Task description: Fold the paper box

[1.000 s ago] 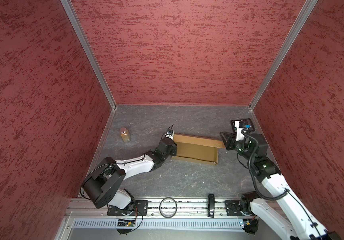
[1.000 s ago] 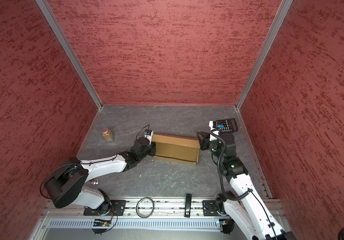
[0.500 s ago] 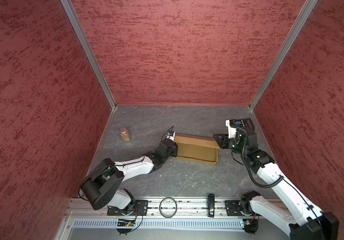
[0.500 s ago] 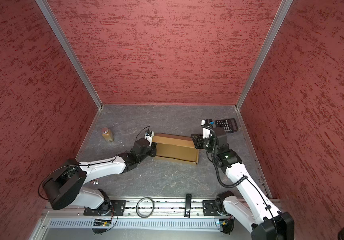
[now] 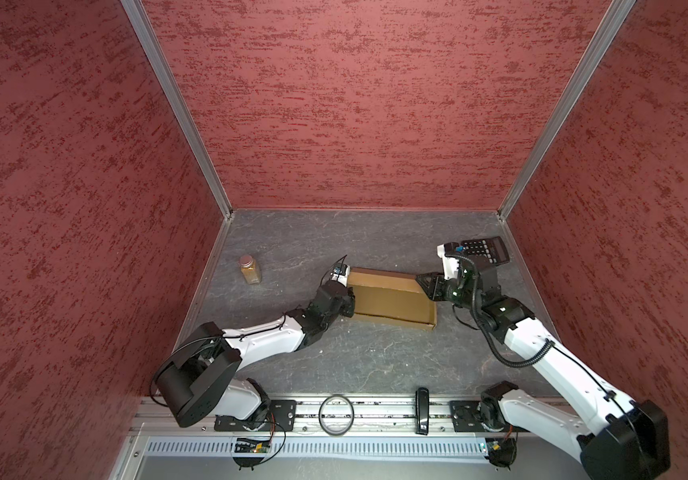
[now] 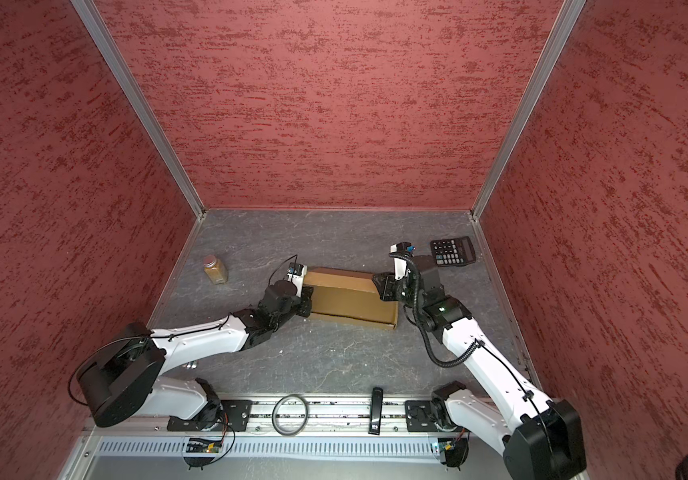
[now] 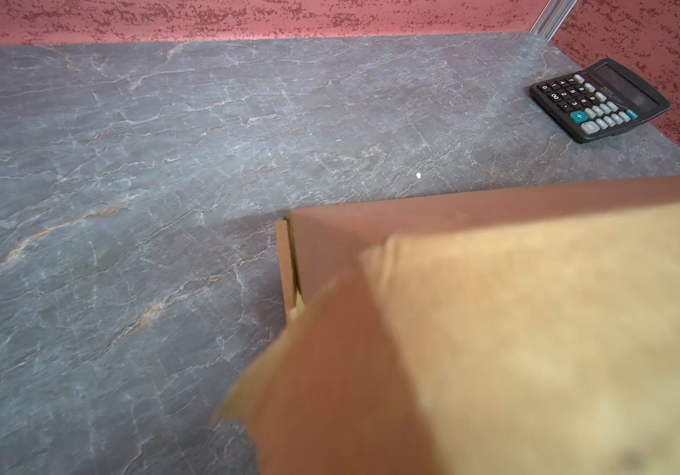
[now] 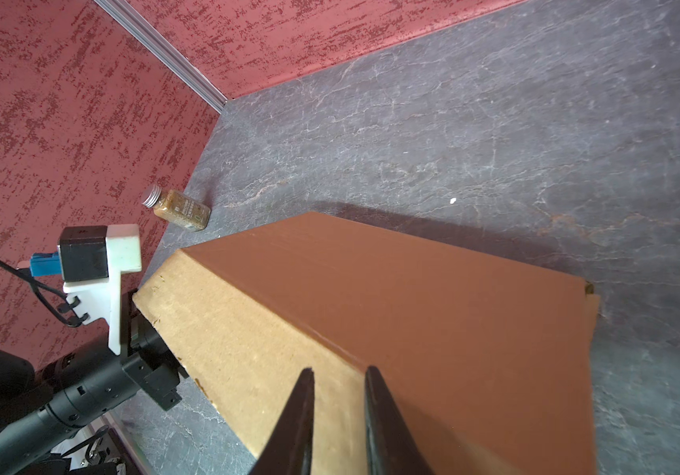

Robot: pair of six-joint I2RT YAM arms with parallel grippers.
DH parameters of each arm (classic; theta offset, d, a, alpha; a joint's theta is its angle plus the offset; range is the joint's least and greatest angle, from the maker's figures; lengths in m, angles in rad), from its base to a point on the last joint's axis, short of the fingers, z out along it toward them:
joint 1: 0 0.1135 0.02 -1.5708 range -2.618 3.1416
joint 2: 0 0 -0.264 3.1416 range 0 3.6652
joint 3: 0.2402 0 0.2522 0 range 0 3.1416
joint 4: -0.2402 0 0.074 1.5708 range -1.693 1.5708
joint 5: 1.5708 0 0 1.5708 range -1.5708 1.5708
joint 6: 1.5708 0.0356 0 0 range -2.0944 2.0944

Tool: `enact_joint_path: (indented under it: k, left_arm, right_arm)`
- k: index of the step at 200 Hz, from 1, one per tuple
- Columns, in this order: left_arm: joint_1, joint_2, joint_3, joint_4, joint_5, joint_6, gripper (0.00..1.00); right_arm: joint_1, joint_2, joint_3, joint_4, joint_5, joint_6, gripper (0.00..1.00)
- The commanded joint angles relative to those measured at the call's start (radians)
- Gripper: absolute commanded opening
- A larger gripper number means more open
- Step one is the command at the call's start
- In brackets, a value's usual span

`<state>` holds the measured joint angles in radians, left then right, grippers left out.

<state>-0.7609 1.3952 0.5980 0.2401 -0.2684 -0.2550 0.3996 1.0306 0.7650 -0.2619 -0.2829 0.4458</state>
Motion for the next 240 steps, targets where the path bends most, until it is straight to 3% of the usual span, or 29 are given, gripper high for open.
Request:
enact_joint_path:
  k: [1, 70, 188, 240]
  left_arm:
    - [-0.009, -0.026, -0.021, 0.001, -0.011, 0.0, 0.22]
    - [-0.034, -0.104, -0.073, -0.029, -0.023, -0.02, 0.25]
    - [-0.103, -0.601, -0.2, -0.4, -0.149, -0.181, 0.35]
    - [-0.042, -0.572, -0.123, -0.451, -0.088, -0.161, 0.41]
  right_arm:
    - [0.014, 0.0, -0.025, 0.048, 0.027, 0.029, 0.24]
    - [0.034, 0.014, -0.054, 0.078, 0.04, 0.04, 0.23]
    - [0.078, -0.004, -0.134, 0.118, 0.096, 0.066, 0.23]
    - [0.095, 0.001, -0.177, 0.145, 0.112, 0.077, 0.23]
